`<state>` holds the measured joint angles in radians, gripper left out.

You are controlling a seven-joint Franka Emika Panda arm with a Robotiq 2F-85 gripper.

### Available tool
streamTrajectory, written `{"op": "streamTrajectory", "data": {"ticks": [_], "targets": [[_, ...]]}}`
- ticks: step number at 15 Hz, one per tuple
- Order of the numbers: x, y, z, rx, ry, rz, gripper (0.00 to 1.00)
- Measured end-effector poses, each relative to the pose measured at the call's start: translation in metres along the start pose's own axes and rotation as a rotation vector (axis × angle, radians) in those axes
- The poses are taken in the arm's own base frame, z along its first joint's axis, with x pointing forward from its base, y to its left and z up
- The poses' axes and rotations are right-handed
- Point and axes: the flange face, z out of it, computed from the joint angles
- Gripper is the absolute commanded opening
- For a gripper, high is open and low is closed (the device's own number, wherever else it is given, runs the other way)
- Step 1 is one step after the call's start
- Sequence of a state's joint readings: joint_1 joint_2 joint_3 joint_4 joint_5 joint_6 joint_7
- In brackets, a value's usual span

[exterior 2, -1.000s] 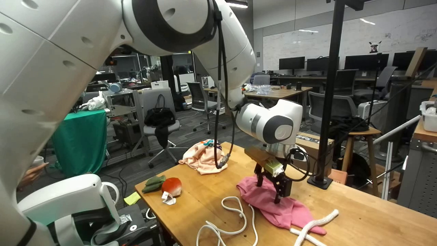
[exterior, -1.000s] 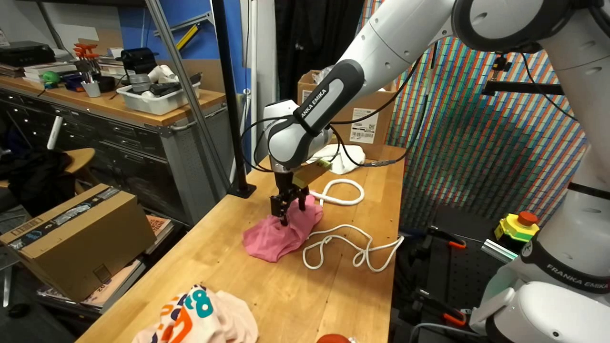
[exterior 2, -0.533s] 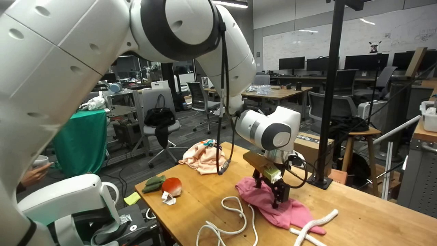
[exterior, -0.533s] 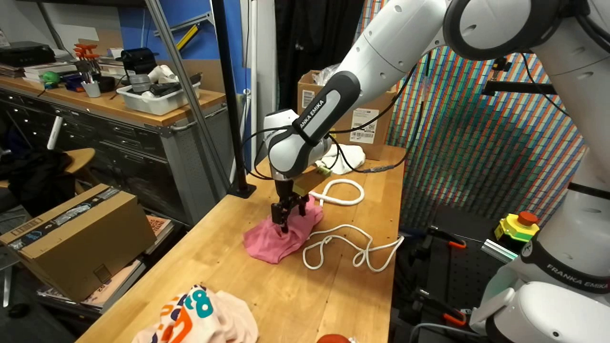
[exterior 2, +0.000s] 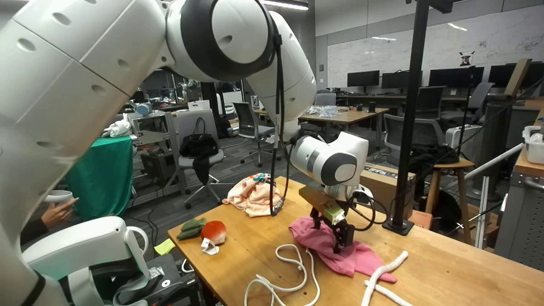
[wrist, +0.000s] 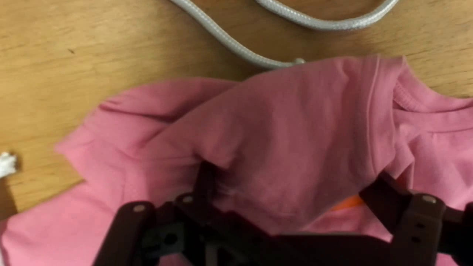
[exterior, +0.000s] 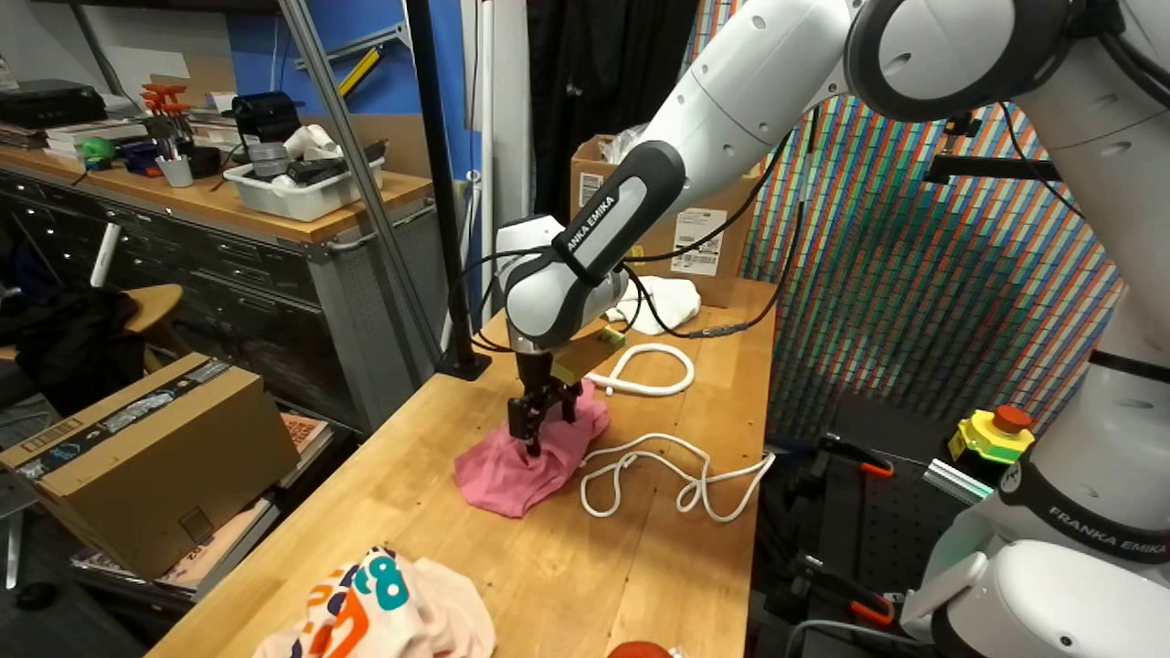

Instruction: Separate the items on the table

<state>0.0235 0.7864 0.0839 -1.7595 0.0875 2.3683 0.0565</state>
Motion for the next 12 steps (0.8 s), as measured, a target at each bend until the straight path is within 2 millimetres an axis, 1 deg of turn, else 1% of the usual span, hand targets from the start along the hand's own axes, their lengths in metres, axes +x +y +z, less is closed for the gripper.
{"op": "streamTrajectory", "data": {"ticks": [3,6,8,12], "targets": [[0.002,-0.013,0.002,0.010,0.019,-0.014,1.00],[0.009,-0.030,0.008,0.025,0.048,-0.019,1.00],[0.016,-0.042,0.011,0.036,0.070,-0.019,1.00],[0.034,-0.072,0.010,0.065,0.127,0.008,1.00]]}}
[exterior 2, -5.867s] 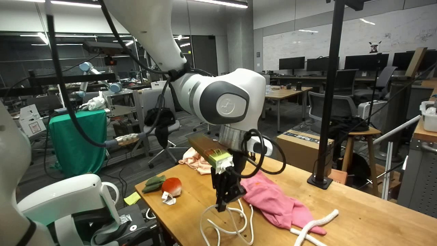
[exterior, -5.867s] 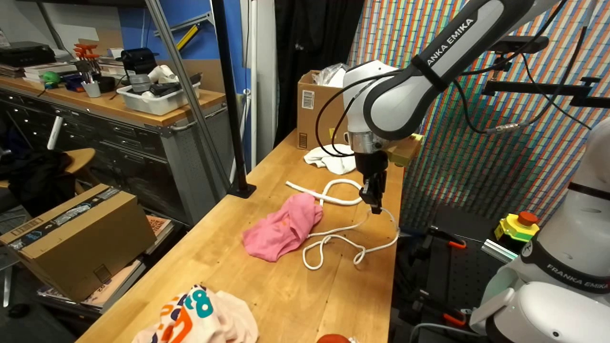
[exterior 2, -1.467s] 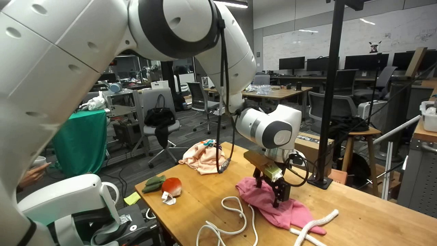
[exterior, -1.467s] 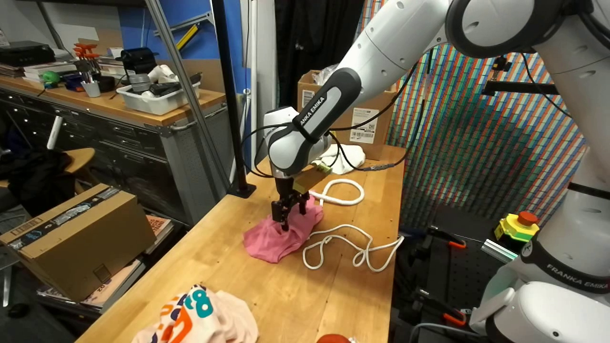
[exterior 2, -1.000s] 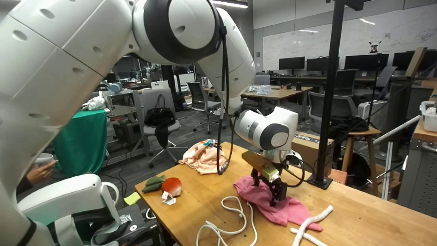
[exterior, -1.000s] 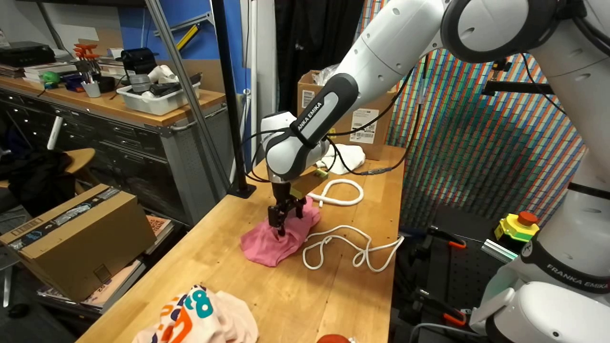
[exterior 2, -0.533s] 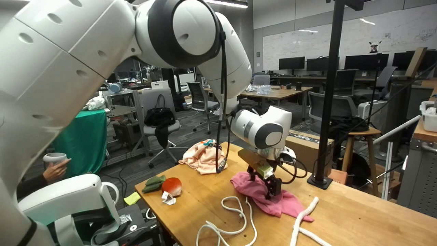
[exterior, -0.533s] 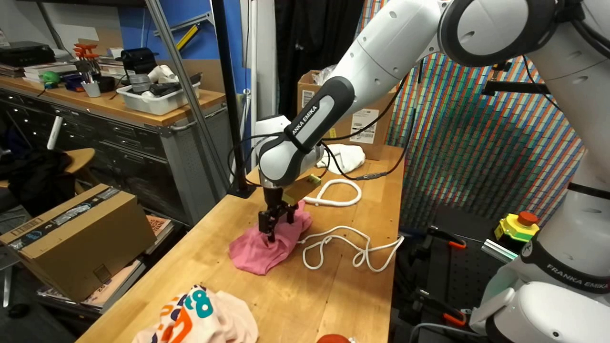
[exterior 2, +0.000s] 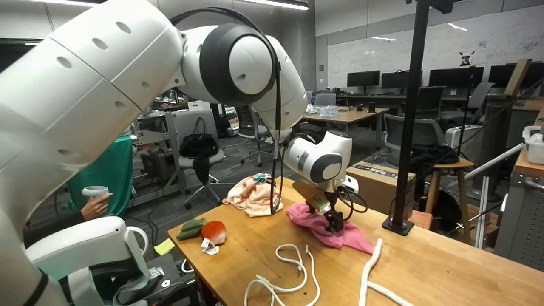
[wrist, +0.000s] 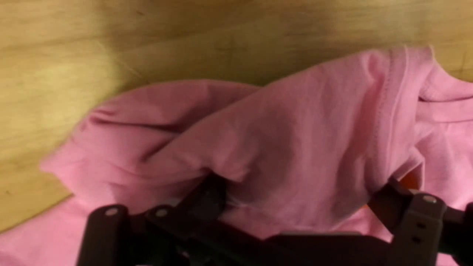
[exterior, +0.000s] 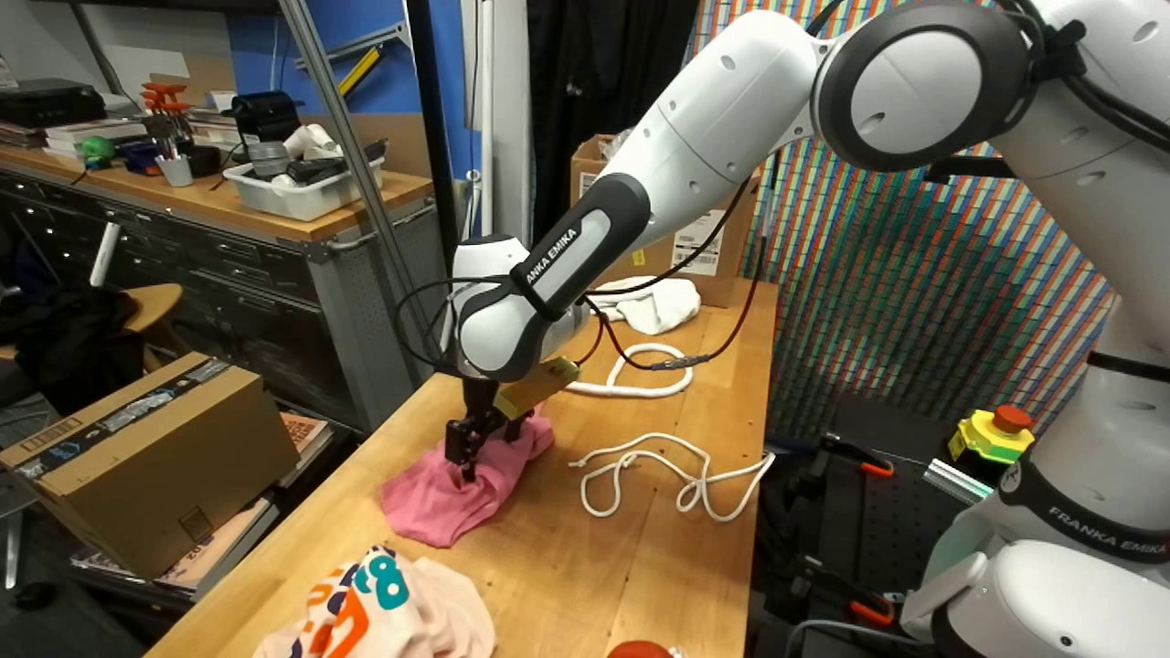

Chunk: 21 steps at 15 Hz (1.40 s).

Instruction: Separate the items on the table

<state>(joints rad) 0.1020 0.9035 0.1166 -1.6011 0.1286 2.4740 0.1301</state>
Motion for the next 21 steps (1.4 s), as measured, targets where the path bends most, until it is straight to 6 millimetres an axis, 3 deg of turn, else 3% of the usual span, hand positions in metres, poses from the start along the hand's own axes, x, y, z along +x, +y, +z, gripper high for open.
{"op": "streamTrajectory", "data": {"ticks": [7,15,18,21], "targets": [[0.037,-0.037,0.003,0.022,0.104,0.067,1.00],[0.055,-0.042,0.002,-0.001,0.136,0.117,1.00],[0.053,-0.048,-0.008,-0.035,0.113,0.114,1.00],[0.046,-0.059,-0.036,-0.087,0.054,0.116,1.00]]}}
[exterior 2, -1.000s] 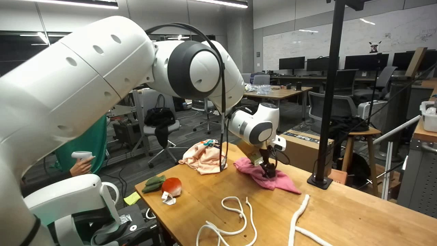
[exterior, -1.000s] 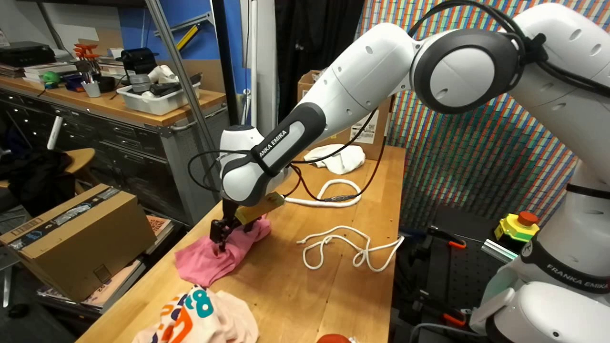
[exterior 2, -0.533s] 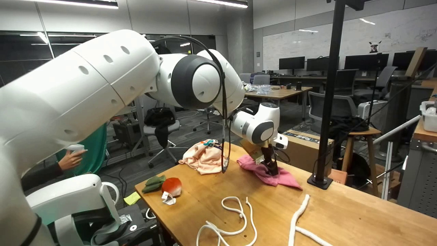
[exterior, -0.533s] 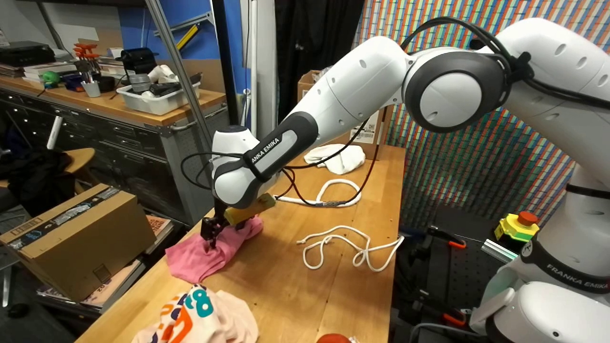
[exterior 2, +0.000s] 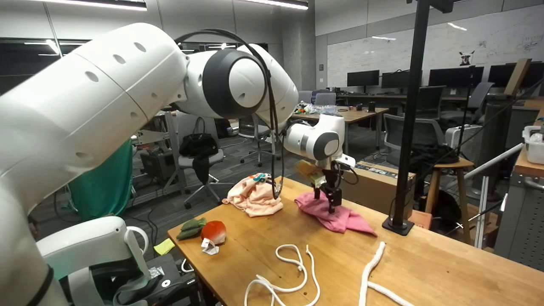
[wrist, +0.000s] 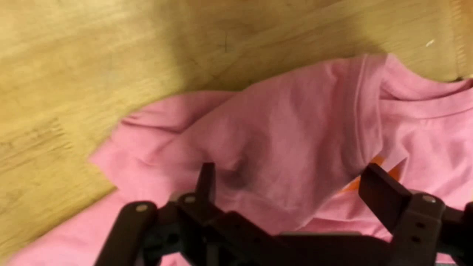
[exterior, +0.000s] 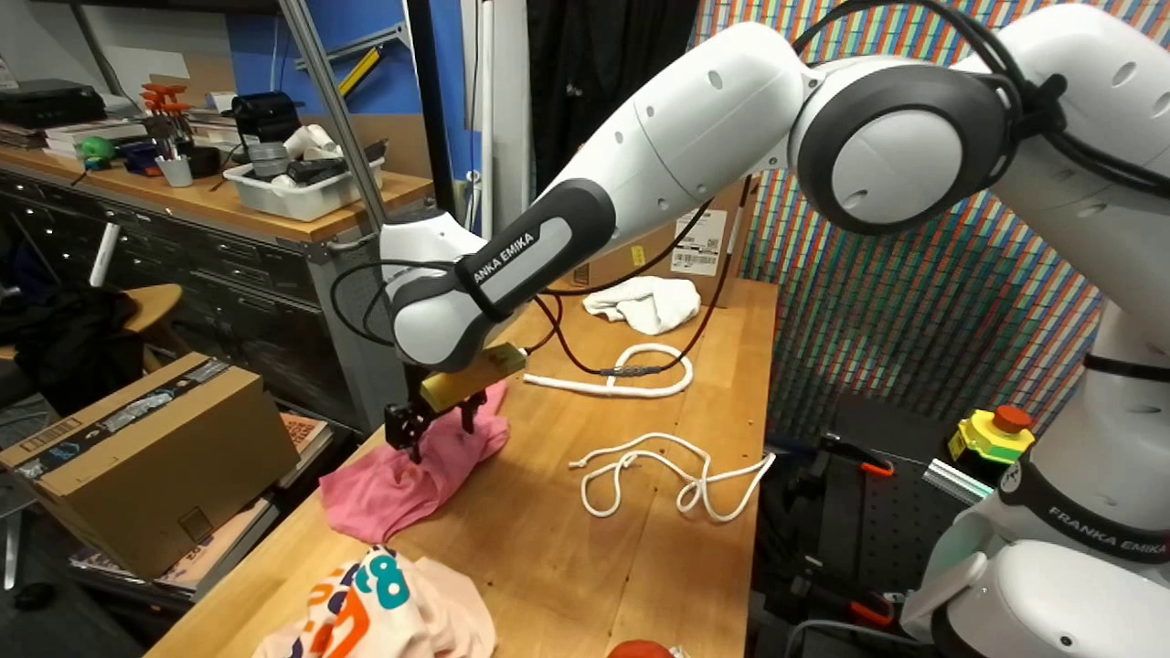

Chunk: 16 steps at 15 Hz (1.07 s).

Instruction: Separate the items on the table

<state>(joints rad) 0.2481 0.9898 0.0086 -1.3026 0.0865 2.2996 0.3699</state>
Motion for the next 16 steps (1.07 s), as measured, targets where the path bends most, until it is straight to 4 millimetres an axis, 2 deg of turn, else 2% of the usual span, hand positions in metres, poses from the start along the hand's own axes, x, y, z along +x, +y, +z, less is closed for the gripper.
{"op": "streamTrajectory", "data": {"ticks": [5,8,11,16], "targets": [[-0.021,-0.015,-0.077,-0.064,-0.085,-0.004,1.00],[-0.042,-0.016,-0.126,-0.102,-0.136,-0.009,1.00],[-0.075,-0.003,-0.173,-0.160,-0.221,-0.024,1.00],[-0.131,0.038,-0.241,-0.200,-0.295,-0.062,1.00]]}}
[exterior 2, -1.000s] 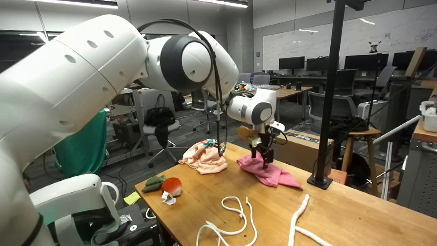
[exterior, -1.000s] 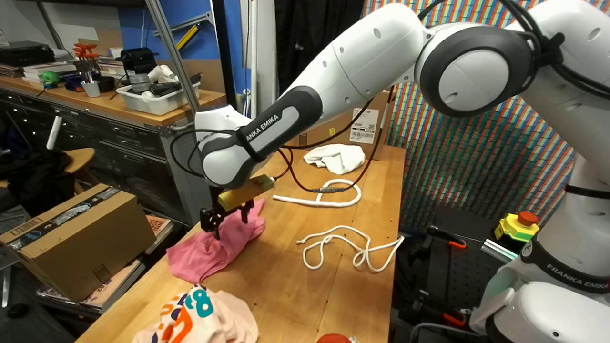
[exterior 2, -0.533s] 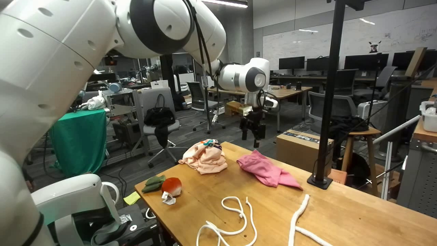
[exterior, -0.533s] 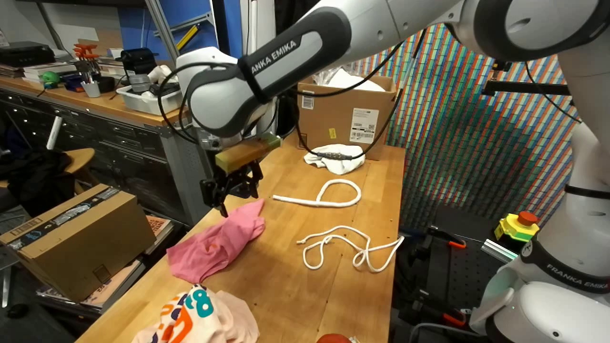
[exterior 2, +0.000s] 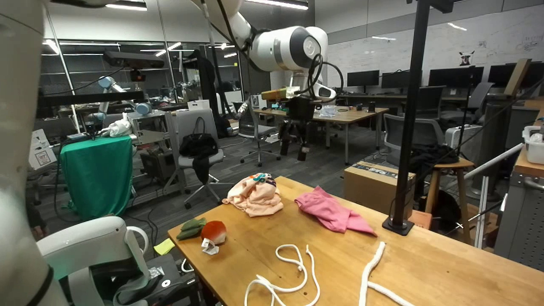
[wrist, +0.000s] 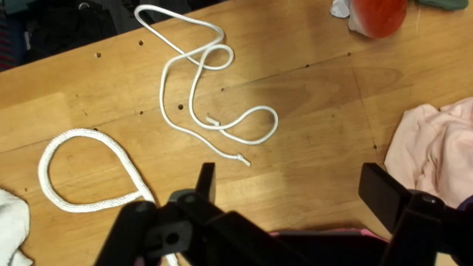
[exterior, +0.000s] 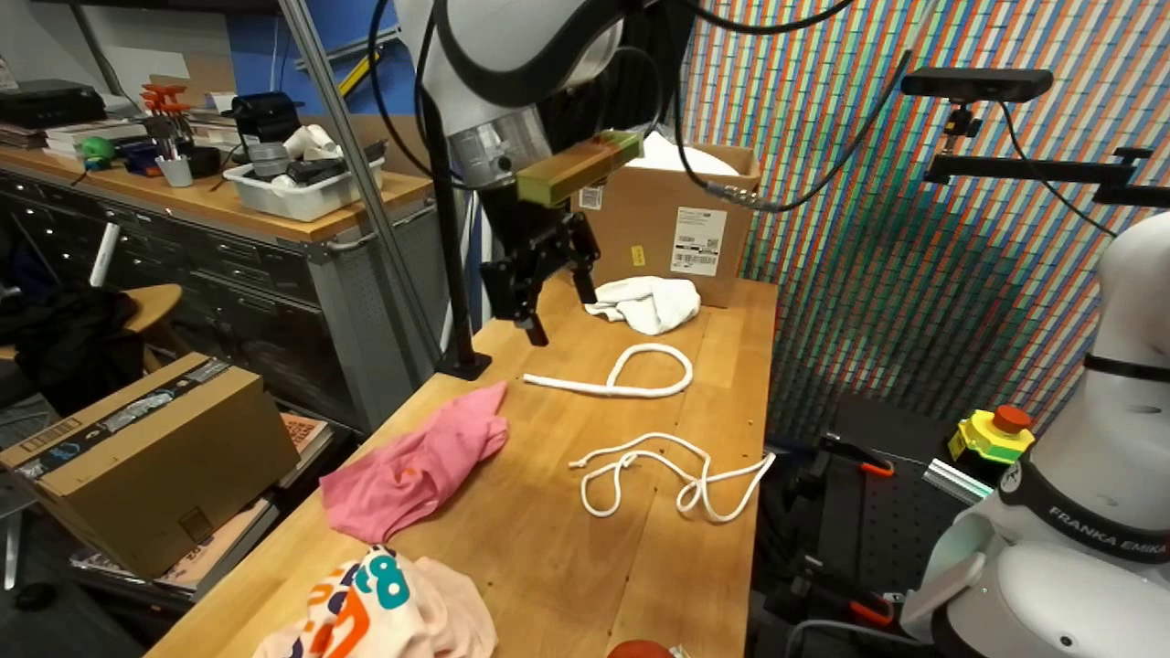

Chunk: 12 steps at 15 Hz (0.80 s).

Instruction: Separate the items on the table

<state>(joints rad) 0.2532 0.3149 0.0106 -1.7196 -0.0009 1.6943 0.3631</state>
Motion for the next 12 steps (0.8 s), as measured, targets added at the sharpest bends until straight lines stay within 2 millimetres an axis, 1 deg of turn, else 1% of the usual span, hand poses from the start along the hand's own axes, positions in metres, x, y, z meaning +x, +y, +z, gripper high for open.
{"op": "streamTrajectory", "data": {"ticks": [3,7,10,12], "targets": [[-0.039,0.038,-0.015,0.017,0.011,-0.023,1.00],[-0.093,0.096,-0.028,0.086,0.052,-0.020,1.00],[-0.129,0.141,-0.031,0.188,0.133,-0.028,1.00],[-0.154,0.171,-0.028,0.242,0.191,-0.052,1.00]]}}
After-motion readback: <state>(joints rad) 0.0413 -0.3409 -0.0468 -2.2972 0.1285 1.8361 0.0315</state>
